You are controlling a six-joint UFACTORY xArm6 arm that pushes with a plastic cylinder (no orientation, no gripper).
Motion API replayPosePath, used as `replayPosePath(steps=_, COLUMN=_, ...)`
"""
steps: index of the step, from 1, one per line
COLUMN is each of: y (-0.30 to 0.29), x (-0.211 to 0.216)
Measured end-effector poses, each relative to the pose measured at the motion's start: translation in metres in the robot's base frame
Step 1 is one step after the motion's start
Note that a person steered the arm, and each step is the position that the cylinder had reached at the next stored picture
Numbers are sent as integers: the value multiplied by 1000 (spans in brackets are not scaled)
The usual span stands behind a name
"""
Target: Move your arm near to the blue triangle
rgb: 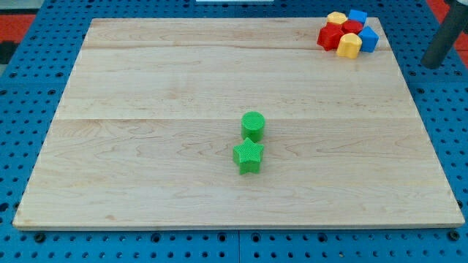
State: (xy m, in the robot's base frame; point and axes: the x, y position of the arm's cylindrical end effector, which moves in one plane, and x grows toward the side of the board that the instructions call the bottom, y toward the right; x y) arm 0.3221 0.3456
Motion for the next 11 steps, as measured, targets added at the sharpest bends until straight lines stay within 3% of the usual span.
replayPosePath(steps=1, y=0, x=-6)
replayPosePath(steps=3, y=0, x=-111)
replayPosePath(steps=11, y=-56, x=-79)
